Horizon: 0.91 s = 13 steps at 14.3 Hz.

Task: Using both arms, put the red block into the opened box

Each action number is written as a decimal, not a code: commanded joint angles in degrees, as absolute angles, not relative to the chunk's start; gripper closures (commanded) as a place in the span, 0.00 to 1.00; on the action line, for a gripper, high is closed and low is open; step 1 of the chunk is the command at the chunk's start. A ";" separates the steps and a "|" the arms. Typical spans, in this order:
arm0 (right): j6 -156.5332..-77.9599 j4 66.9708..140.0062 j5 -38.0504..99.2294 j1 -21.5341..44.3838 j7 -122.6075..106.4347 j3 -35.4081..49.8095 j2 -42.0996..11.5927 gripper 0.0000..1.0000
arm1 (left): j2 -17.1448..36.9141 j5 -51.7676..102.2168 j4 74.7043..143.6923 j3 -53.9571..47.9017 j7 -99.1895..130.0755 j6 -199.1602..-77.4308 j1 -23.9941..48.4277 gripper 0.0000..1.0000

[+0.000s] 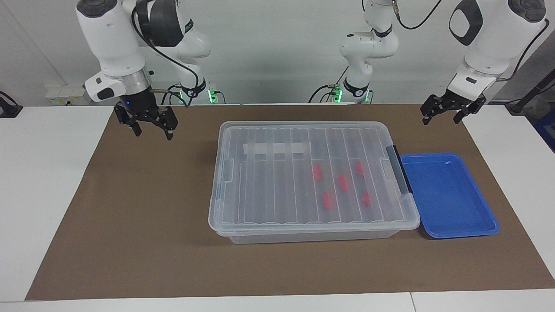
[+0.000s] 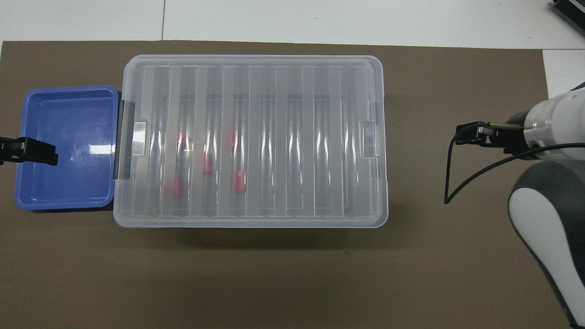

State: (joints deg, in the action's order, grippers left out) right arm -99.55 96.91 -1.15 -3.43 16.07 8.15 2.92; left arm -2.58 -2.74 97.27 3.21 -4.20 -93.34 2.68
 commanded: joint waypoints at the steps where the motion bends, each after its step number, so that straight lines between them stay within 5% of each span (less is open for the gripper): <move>1: -90.12 85.64 -1.31 -3.34 17.23 8.61 -1.75 0.00 | -3.69 -2.72 97.73 3.34 -3.87 -92.55 2.81 0.00; 4: -83.69 80.17 -1.93 -3.60 16.09 8.61 -4.04 0.00 | -3.69 -2.64 97.73 3.43 -3.87 -92.55 2.81 0.00; 13: -85.08 87.63 -0.88 -3.69 16.61 8.70 0.09 0.00 | -3.69 -2.64 97.73 3.43 -3.87 -92.55 2.81 0.00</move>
State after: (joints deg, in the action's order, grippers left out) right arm -85.15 85.29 -1.31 -3.32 16.08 8.45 -1.81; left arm -2.58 -2.74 97.27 3.21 -4.20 -93.34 2.68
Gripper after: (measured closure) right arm 0.000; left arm 0.000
